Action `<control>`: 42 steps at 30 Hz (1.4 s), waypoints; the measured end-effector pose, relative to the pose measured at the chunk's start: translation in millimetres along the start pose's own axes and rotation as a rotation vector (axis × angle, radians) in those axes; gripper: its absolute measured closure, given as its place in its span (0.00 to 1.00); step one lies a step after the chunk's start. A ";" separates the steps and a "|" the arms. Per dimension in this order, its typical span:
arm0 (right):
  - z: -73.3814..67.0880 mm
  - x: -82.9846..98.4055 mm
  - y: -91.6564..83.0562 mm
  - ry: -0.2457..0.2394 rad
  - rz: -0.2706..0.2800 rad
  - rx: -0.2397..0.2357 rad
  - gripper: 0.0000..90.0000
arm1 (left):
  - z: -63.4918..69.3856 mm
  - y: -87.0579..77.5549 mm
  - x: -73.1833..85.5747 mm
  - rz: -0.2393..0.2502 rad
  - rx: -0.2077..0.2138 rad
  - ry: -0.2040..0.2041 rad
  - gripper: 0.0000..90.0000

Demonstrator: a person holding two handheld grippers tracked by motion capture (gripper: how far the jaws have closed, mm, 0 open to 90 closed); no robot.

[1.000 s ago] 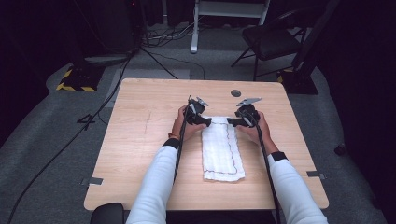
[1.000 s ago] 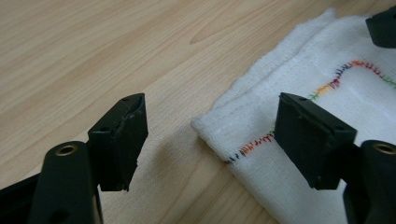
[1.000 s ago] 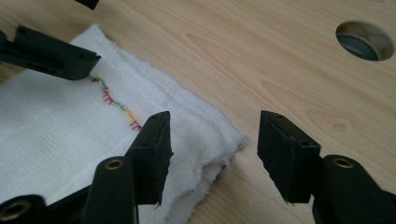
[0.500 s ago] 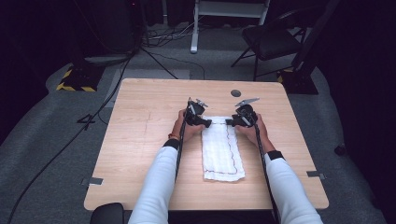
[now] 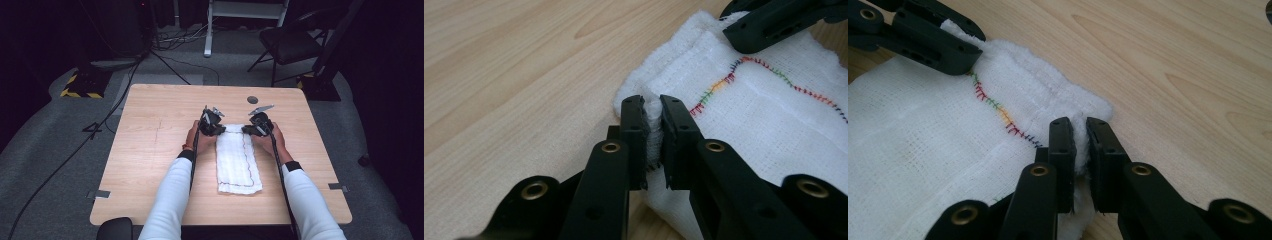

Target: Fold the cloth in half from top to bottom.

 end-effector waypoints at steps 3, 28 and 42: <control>-2.9 -4.0 -4.0 -0.010 0.025 0.019 0.93 | -1.5 -2.1 -3.4 0.004 -0.021 0.006 0.92; -17.1 -42.2 -50.5 -0.087 0.235 0.091 0.94 | -14.1 -42.3 -47.7 0.061 -0.140 0.123 0.93; -17.7 -13.9 -57.1 -0.114 0.212 0.001 0.94 | 5.5 -51.5 -25.9 0.124 -0.059 0.160 0.92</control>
Point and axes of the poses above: each handheld gripper's, and its own axes: y roughly forward along the jaws, x roughly out of its underside, z roughly to its right, the point moved 2 cm from there along y, roughly forward along the jaws, and after that the axes turned 15 degrees about y, right-handed, at the moved point
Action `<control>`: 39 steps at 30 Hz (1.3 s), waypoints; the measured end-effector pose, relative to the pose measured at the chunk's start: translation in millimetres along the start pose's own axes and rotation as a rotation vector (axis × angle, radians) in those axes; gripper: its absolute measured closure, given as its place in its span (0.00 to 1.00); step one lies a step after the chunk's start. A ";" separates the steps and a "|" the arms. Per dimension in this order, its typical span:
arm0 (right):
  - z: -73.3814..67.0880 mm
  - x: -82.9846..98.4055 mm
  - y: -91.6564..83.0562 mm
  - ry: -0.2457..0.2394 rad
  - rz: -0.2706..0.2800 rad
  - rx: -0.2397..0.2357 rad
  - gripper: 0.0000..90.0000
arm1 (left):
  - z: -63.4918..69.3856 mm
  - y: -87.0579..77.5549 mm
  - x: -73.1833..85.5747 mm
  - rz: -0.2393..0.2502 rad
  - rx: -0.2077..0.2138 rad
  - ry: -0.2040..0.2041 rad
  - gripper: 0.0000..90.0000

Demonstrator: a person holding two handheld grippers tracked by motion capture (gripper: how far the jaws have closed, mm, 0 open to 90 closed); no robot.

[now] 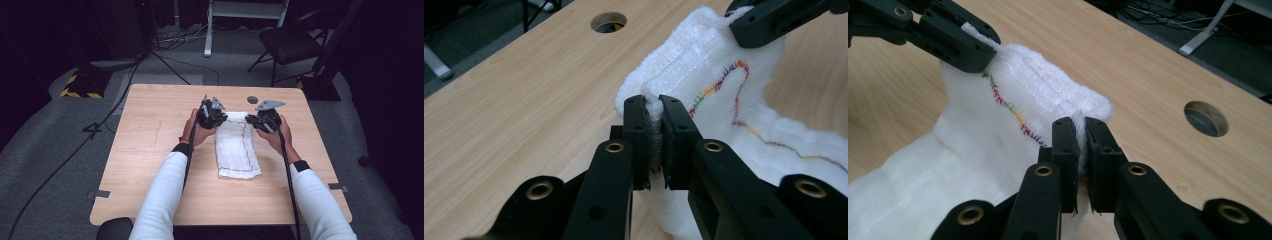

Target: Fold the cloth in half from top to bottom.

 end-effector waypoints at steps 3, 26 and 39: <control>-2.9 8.7 -3.8 -0.016 -0.006 -0.032 0.94 | 9.8 -4.2 7.6 0.014 0.026 0.016 0.92; -19.0 47.6 -46.8 -0.110 -0.045 -0.158 0.94 | 71.0 -36.9 19.7 0.036 0.198 0.119 0.88; -30.2 75.3 -66.8 -0.131 -0.093 -0.206 0.94 | 93.4 -51.0 30.0 -0.008 0.279 0.173 0.89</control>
Point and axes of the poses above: each handheld gripper's, and its own axes: y roughly forward along the jaws, x roughly out of its underside, z roughly to its right, the point moved 2 cm from there along y, roughly forward along the jaws, and after that the axes turned 15 degrees about y, right-handed, at the moved point
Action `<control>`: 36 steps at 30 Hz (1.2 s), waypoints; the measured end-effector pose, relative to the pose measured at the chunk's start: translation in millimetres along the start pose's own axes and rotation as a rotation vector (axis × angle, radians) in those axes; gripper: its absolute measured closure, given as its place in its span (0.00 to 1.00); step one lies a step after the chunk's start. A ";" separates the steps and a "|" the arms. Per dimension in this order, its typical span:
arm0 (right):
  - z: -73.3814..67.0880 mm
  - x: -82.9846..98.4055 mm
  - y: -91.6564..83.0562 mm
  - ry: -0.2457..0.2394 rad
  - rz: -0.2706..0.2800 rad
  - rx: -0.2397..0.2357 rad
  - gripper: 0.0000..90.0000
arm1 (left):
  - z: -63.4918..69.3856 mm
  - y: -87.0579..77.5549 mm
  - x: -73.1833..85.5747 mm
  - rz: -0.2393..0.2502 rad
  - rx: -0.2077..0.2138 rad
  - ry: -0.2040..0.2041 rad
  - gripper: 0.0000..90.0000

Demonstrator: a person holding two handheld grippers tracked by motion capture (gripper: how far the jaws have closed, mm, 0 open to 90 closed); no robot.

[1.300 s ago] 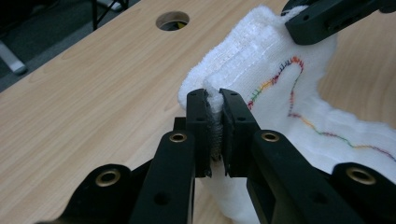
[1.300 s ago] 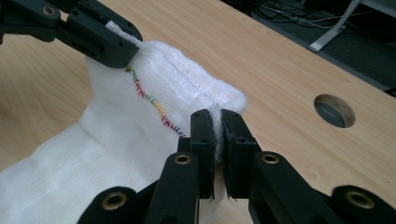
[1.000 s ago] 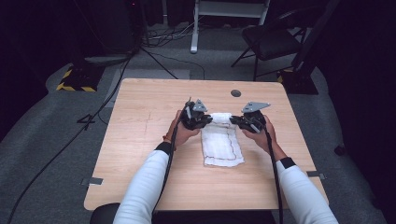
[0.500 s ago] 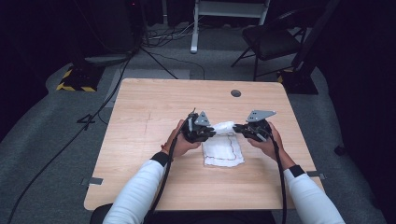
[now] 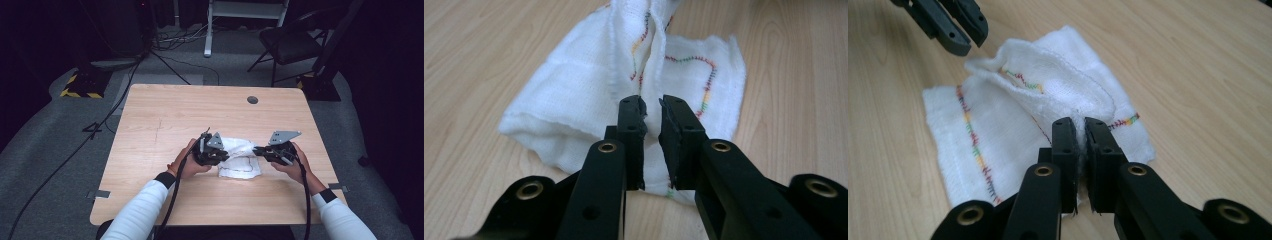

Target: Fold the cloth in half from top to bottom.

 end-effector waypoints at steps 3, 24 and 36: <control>-3.2 5.3 -0.6 -0.002 -0.011 -0.015 0.93 | 6.5 1.4 2.1 -0.017 0.020 0.017 0.92; -16.9 29.4 -1.8 -0.034 -0.024 -0.029 0.93 | 15.8 17.9 2.0 -0.092 -0.057 0.046 0.95; -21.7 32.5 -10.3 -0.038 0.000 -0.058 0.92 | 31.9 -6.1 -6.3 -0.056 -0.016 0.102 0.98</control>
Point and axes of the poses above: each handheld gripper's, and its own axes: y roughly forward along the jaws, x roughly out of its underside, z roughly to its right, the point moved 2 cm from there along y, roughly forward along the jaws, and after that the axes turned 15 degrees about y, right-handed, at the moved point
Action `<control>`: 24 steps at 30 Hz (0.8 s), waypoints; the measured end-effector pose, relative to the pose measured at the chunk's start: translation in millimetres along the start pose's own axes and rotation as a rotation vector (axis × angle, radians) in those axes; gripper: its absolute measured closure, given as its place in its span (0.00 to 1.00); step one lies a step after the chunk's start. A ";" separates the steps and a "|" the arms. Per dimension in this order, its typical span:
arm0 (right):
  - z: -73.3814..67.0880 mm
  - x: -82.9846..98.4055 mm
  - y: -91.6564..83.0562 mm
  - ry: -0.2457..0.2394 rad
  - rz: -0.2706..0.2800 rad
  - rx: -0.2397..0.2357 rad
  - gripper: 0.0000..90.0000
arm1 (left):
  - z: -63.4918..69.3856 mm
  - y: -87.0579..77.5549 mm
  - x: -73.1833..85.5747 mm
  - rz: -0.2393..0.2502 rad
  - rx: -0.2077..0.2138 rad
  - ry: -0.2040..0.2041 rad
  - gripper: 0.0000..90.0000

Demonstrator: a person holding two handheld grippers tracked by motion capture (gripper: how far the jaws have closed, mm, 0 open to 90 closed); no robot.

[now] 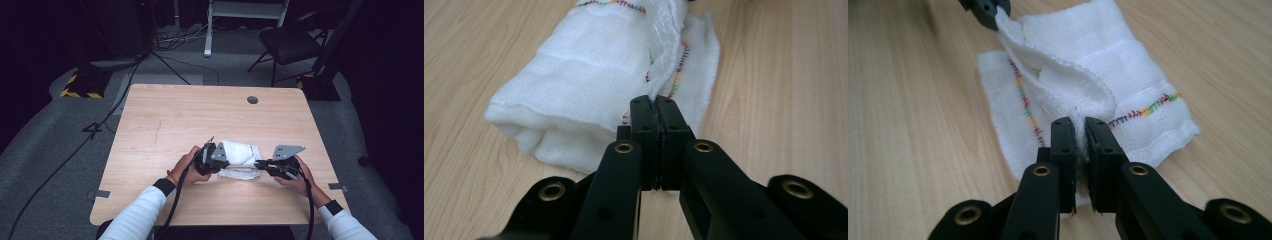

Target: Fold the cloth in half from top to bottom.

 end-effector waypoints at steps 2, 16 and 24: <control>-4.5 4.3 0.9 -0.014 -0.017 -0.004 0.92 | 6.6 1.1 1.0 -0.008 0.020 0.010 0.98; -10.6 22.6 14.8 -0.049 -0.098 0.015 0.91 | 21.7 25.5 15.7 -0.075 0.096 0.023 0.98; -7.3 19.0 18.4 -0.038 -0.091 0.025 0.88 | 16.5 24.5 17.9 -0.078 0.088 0.017 0.97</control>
Point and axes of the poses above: each handheld gripper's, and its own axes: y roughly forward along the jaws, x roughly out of its underside, z roughly to its right, the point moved 2 cm from there along y, roughly forward along the jaws, and after that the axes turned 15 degrees about y, right-handed, at the moved point
